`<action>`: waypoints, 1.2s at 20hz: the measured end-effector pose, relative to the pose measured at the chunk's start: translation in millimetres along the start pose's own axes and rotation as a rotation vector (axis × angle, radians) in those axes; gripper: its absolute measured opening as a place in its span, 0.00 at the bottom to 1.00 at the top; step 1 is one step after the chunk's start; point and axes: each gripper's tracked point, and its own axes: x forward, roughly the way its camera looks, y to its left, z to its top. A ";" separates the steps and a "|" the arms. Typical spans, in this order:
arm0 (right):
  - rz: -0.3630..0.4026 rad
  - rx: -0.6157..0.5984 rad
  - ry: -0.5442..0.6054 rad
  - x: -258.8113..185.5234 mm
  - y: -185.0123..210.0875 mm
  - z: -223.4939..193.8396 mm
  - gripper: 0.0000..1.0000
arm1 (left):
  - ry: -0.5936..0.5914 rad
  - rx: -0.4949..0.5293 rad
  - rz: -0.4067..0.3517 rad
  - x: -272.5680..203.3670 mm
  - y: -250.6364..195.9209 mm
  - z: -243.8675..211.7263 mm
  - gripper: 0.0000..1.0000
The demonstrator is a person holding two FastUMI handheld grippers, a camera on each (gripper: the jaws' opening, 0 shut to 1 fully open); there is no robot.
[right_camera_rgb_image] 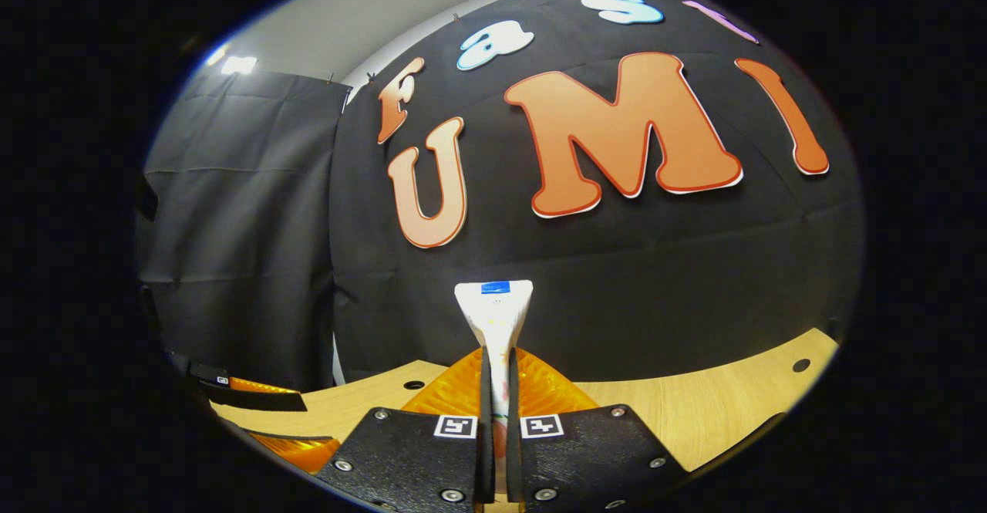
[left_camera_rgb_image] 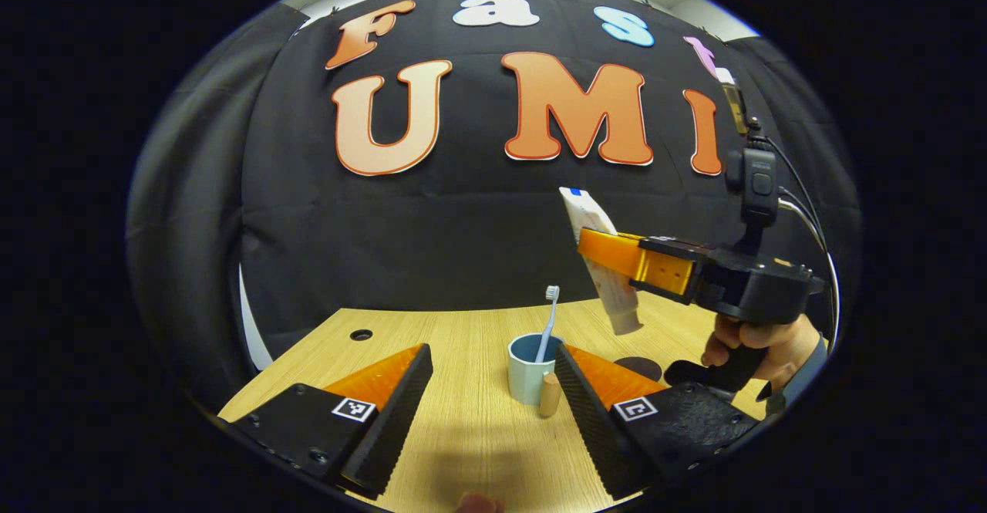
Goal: Put the toothbrush and toothpaste on the desktop into the cup, then pick up the cup and place it on the coaster on the desktop.
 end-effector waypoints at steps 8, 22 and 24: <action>0.045 0.011 0.011 51.6 18.4 -31.2 0.06 | -0.009 -0.012 0.038 -11.0 19.8 -2.7 0.96; 0.032 0.002 0.099 82.1 11.4 -86.0 0.09 | 0.063 -0.035 0.085 -6.1 42.0 -35.4 0.96; 0.021 -0.021 0.119 77.0 8.3 -89.5 0.11 | 0.079 -0.046 0.087 -3.2 40.0 -38.5 0.96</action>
